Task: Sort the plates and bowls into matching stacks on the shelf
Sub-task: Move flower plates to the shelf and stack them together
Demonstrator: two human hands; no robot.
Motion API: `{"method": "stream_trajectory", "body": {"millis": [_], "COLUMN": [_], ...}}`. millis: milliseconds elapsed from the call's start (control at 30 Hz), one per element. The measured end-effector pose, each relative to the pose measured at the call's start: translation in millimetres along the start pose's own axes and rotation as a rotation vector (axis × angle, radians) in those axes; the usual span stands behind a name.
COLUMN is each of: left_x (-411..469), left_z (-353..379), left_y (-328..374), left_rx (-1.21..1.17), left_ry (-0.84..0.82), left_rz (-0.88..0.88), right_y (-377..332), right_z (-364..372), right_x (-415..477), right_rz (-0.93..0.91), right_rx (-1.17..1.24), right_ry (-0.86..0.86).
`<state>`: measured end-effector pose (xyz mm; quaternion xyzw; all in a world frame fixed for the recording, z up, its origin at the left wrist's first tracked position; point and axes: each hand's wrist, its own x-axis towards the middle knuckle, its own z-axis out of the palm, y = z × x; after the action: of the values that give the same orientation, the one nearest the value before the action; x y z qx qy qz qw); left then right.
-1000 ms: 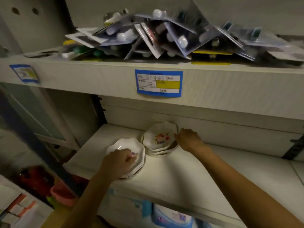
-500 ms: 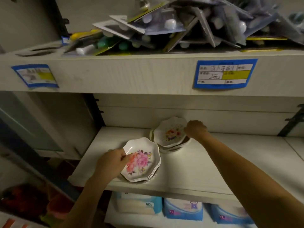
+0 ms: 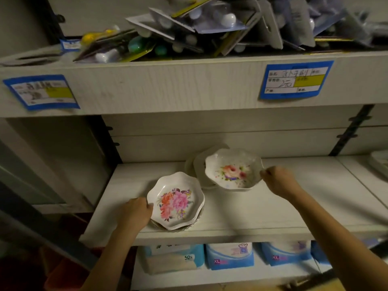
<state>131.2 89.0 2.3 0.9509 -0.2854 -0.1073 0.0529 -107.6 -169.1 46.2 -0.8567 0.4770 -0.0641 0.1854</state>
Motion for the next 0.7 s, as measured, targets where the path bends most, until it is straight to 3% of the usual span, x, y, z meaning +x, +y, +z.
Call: {"method": "stream_trajectory", "body": {"millis": [267,467,700], "left_x": [6,16,6], "left_z": [-1,-3,-15], "left_y": [-2,-14,-12], "left_rx": [0.026,-0.262,-0.394], "left_ry": [-0.027,-0.078,-0.040], "left_rz": [0.071,0.061,0.038], "right_y": [22,28,40], "right_z": [13,14,8], "right_x": [-37,-54,-67], "right_rz": [0.094,0.118,0.150], "right_rx": [-0.008,0.022,0.073], "right_ry": [-0.011,-0.008,0.008]}}
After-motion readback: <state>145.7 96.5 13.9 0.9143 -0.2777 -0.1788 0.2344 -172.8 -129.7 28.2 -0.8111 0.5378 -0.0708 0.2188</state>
